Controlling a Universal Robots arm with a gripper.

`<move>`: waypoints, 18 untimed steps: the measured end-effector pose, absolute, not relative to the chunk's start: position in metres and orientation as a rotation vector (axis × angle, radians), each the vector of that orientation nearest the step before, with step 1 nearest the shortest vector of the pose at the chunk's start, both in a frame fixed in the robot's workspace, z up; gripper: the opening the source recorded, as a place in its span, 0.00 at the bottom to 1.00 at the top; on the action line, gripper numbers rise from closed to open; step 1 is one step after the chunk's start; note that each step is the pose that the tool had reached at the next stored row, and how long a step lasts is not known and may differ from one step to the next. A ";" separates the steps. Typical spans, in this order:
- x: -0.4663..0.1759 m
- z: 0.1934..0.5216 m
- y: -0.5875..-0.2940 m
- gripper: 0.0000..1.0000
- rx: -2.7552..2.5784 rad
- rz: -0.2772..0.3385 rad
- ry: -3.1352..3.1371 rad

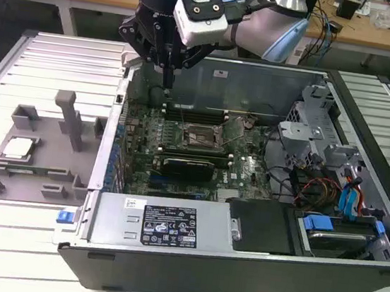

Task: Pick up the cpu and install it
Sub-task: 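Reach for the cpu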

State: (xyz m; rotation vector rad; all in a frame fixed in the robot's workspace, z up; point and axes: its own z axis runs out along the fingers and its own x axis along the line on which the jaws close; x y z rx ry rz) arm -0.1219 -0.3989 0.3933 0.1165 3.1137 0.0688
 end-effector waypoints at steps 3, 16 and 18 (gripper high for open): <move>-0.122 0.393 -0.399 0.11 0.117 0.069 3.114; -0.136 0.393 -0.399 0.11 0.117 0.069 3.114; -0.140 0.393 -0.399 0.11 0.117 0.069 3.114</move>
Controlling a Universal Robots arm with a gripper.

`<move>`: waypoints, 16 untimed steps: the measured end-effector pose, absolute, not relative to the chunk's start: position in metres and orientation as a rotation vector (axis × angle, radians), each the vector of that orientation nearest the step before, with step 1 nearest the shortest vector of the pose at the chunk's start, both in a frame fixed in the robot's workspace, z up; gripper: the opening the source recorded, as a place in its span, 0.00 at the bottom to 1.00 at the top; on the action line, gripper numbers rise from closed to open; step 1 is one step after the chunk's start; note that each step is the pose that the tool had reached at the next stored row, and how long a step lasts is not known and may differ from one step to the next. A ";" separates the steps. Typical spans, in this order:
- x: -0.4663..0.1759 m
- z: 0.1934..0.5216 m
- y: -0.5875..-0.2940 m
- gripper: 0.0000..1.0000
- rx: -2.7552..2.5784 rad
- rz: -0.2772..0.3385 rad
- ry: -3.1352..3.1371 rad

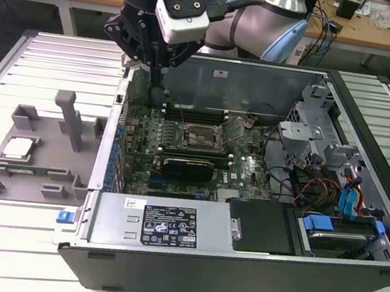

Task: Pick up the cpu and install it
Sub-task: 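Reach for the cpu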

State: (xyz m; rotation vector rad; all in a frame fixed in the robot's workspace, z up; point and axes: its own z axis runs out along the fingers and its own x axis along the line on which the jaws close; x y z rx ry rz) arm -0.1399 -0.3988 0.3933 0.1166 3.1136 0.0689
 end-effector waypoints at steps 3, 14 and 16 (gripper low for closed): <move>-0.146 0.393 -0.399 0.11 0.117 0.069 3.114; -0.164 0.393 -0.399 0.11 0.117 0.069 3.114; -0.169 0.393 -0.399 0.11 0.117 0.069 3.114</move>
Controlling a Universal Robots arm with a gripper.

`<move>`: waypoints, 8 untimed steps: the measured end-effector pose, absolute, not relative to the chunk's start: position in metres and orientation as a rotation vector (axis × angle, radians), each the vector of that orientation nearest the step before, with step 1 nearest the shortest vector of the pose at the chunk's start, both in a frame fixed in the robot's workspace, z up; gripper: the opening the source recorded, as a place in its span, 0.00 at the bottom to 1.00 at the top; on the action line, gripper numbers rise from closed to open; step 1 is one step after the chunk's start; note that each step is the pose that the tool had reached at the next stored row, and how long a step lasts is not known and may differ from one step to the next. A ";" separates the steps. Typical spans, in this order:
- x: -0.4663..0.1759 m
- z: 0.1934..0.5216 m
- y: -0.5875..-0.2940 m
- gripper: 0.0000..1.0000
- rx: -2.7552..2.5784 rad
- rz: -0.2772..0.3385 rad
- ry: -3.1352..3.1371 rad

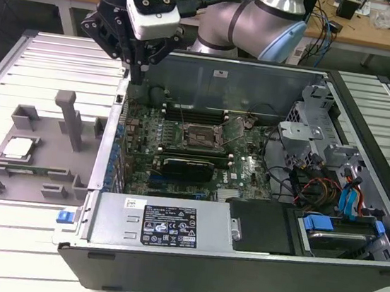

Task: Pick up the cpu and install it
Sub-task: 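Reach for the cpu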

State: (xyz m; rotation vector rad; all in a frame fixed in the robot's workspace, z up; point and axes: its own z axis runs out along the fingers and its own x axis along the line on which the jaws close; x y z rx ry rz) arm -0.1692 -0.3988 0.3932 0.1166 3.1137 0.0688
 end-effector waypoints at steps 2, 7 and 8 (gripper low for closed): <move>-0.173 0.393 -0.399 0.11 0.117 0.069 3.114; -0.185 0.393 -0.399 0.11 0.117 0.069 3.114; -0.188 0.393 -0.399 0.11 0.117 0.069 3.113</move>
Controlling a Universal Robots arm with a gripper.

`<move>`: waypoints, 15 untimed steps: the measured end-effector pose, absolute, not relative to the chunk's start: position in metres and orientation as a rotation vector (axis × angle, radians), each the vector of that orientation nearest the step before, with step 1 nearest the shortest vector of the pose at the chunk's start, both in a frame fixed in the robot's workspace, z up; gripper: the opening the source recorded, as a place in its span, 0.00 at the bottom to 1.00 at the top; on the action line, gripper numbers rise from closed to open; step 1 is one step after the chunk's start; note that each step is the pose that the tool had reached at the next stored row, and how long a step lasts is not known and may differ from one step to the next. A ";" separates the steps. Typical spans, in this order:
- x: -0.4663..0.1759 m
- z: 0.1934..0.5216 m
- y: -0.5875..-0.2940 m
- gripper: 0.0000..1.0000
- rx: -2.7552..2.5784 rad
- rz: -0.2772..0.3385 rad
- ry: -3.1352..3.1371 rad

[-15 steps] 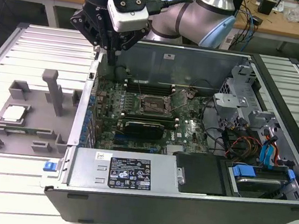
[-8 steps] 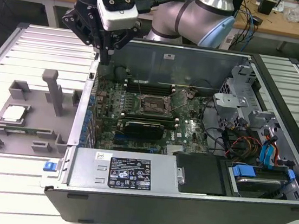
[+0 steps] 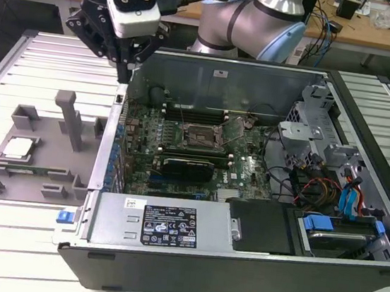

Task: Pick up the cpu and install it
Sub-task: 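Reach for the cpu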

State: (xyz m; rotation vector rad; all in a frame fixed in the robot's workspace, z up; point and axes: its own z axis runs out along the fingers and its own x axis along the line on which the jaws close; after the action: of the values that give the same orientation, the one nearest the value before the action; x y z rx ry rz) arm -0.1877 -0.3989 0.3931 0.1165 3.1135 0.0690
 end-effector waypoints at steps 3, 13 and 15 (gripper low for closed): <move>-0.196 0.393 -0.399 0.11 0.117 0.069 3.113; -0.226 0.393 -0.399 0.11 0.116 0.069 3.113; -0.230 0.393 -0.399 0.11 0.116 0.069 3.113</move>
State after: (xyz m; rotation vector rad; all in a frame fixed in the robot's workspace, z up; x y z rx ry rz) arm -0.2299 -0.3989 0.3926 0.1165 3.1130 0.0690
